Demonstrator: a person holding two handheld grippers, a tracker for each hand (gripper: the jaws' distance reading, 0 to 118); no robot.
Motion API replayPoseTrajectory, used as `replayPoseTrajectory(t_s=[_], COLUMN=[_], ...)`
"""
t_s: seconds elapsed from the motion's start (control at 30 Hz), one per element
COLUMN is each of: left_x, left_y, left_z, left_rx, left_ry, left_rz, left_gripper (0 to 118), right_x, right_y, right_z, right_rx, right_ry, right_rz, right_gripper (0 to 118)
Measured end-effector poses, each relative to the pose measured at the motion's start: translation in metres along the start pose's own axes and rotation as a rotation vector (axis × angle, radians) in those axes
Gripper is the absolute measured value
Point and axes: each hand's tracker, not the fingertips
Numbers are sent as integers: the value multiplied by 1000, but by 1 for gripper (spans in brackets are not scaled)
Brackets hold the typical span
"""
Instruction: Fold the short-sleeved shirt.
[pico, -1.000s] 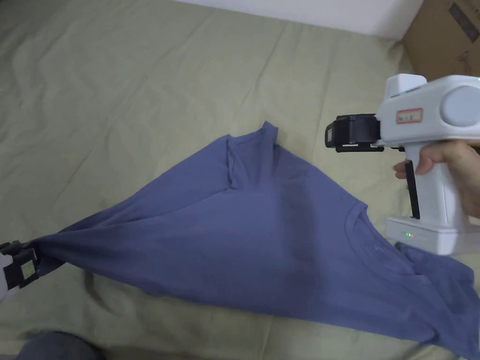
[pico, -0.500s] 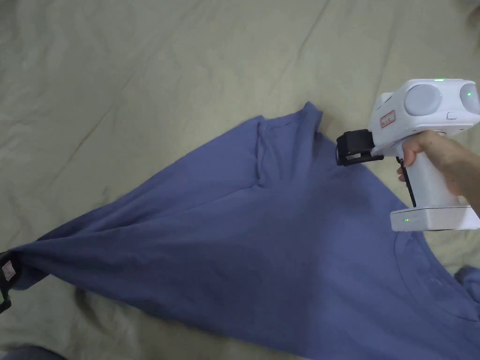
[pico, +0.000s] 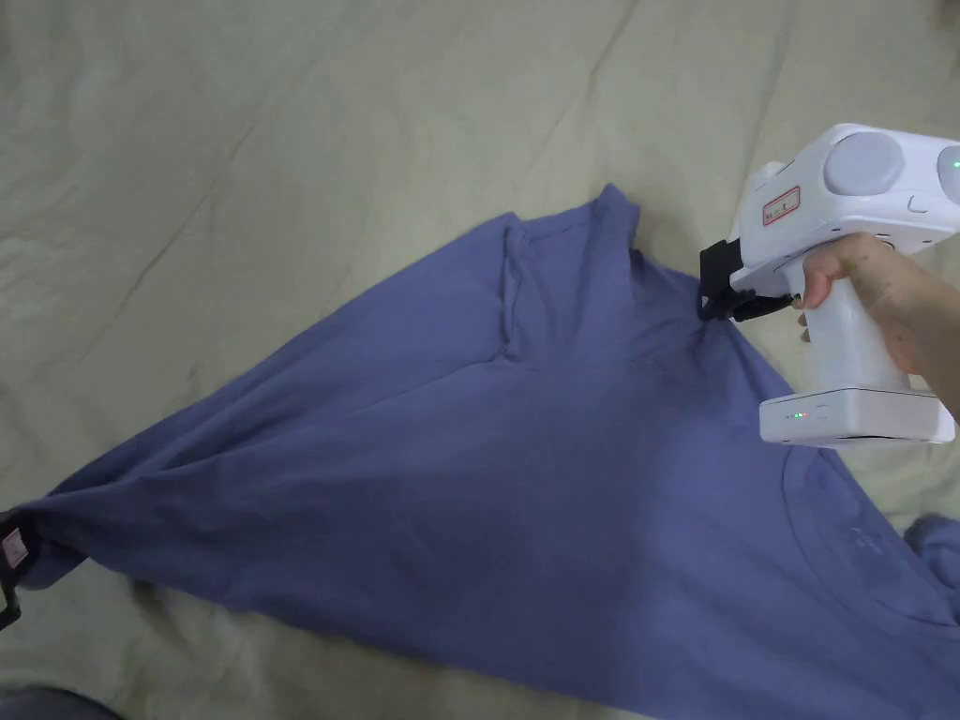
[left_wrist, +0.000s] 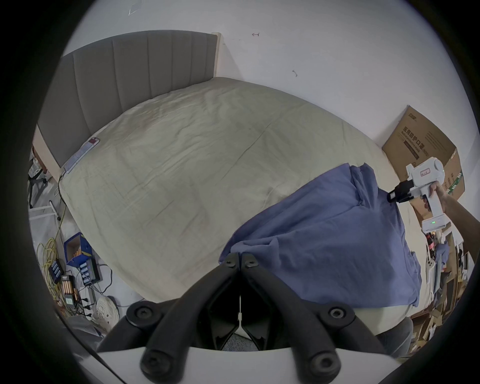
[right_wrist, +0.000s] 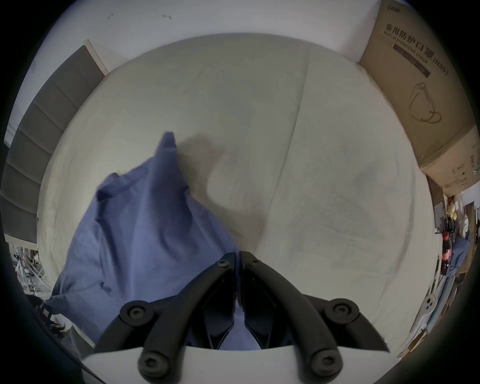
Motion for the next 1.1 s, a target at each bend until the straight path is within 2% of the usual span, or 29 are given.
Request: replayPoseTrajectory(t_s=[0.13,0.3,0.43,0.63,0.73,0.87,0.93,1.1], left_x=[0,1,5,16,28,52,63,87], left_y=[7,16,29,66,95,138,161,224], left_z=[11,39,68,122,153,199,223,258], left_rx=[28,102,156,288,372,497,551,616], left_ry=[-28,-98,-154,-265,-326,-380,-397,-416], left_rz=[8,13,-15,-79,-113,-183,-201,-192], left_gripper=[0,0,0,0,0,0,0,0], right_x=[6,21,36,68,77,86,85,86], right_y=[-11,-58,-113,-193,-223,-240,-244,-234], right_z=[68,175,273,410,468,527,549,580], right_rx=[102,247,370,630,757,869,920,996], right_ry=[62,138,94,53,-4,-42,-98,-155], right_rz=[14,12,30,-69,-94,-134,-131,-168], right_gripper=[2,2,2,1,1,1,1,1])
